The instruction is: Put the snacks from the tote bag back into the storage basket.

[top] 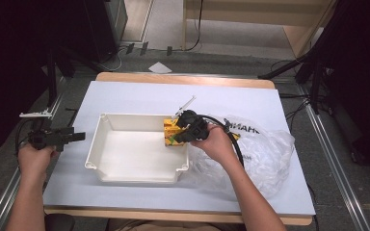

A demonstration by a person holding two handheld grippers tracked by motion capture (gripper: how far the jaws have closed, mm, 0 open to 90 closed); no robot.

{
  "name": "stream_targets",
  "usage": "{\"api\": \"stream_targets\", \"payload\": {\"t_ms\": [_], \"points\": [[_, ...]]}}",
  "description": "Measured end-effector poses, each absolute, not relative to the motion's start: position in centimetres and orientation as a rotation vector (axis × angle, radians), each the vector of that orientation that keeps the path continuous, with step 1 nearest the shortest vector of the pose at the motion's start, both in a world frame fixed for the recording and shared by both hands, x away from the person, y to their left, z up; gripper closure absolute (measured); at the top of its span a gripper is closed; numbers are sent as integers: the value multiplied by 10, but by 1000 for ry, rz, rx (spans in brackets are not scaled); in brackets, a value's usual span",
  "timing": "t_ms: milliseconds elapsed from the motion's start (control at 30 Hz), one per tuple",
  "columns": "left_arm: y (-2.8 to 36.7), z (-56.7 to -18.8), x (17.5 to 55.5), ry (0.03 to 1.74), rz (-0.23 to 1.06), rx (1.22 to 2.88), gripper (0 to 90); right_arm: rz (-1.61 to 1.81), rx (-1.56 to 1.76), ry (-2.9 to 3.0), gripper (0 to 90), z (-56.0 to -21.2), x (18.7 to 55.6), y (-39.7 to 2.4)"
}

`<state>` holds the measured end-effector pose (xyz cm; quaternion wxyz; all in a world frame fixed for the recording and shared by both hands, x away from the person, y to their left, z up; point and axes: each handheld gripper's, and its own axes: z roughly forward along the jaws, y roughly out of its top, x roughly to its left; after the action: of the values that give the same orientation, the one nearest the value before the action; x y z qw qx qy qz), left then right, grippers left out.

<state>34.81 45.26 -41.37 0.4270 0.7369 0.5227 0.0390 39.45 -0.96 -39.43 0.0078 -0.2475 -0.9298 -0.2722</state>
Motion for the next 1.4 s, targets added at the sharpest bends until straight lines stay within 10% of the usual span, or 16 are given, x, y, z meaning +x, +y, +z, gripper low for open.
{"api": "stream_targets", "payload": {"t_ms": [1400], "points": [[453,-414,348,1317,102,1839,151,-995,-693,-2825,357,-348,384,-38]]}}
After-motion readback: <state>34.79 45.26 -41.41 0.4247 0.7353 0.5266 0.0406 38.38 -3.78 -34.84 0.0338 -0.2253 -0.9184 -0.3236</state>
